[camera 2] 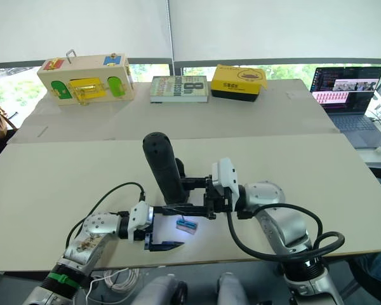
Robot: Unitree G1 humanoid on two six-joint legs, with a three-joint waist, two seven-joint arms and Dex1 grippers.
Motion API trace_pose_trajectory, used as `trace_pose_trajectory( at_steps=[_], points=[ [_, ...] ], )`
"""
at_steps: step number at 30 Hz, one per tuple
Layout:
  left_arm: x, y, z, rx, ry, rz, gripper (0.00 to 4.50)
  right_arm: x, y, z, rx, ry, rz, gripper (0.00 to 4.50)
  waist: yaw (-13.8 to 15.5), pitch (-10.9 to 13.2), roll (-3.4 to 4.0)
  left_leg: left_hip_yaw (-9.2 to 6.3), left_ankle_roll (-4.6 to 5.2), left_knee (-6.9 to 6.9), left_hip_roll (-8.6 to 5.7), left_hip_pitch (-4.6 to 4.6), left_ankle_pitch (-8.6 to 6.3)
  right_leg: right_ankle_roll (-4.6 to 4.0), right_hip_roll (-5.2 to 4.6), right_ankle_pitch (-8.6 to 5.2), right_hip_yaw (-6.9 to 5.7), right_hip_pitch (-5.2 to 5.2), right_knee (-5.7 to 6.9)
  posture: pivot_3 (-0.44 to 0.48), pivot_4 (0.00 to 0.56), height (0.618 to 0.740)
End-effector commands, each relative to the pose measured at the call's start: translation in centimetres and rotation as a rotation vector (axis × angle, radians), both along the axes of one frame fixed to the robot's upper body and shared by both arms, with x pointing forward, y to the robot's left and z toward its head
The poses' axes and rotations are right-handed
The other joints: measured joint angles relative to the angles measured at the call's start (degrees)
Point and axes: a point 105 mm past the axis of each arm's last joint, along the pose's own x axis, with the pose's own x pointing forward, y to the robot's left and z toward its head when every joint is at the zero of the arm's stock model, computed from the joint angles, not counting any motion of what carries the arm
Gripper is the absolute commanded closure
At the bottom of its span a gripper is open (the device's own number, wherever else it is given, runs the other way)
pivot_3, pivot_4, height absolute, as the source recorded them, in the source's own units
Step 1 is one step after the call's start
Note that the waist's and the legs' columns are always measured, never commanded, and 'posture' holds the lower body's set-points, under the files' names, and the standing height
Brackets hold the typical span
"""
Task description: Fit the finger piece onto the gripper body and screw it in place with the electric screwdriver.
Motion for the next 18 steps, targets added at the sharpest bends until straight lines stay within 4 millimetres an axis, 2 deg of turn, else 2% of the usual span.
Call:
trace_pose_trajectory(
  at_steps=[1, 18],
  points=[
    [-0.68, 0.35, -2.63, 0.067, 0.092, 0.014, 0.06, -0.55, -0.06, 1.3, 0.026, -0.048, 0.031, 2.58, 0.04, 0.0, 0.0, 0.0, 0.0, 0.0, 0.0, 0.0, 0.0, 0.0, 0.0, 0.0, 0.0, 0.0, 0.0, 0.0, 0.15, 0.74],
    [-0.7, 0.29, -2.59, 0.065, 0.093, 0.014, 0.06, -0.67, -0.16, 1.18, 0.018, -0.042, 0.034, 2.58, 0.36, -0.01, 0.01, 0.0, -0.01, -0.01, 0.01, 0.0, -0.01, 0.03, -0.03, -0.03, 0.0, 0.01, -0.01, 0.0, 0.15, 0.74]
  ],
)
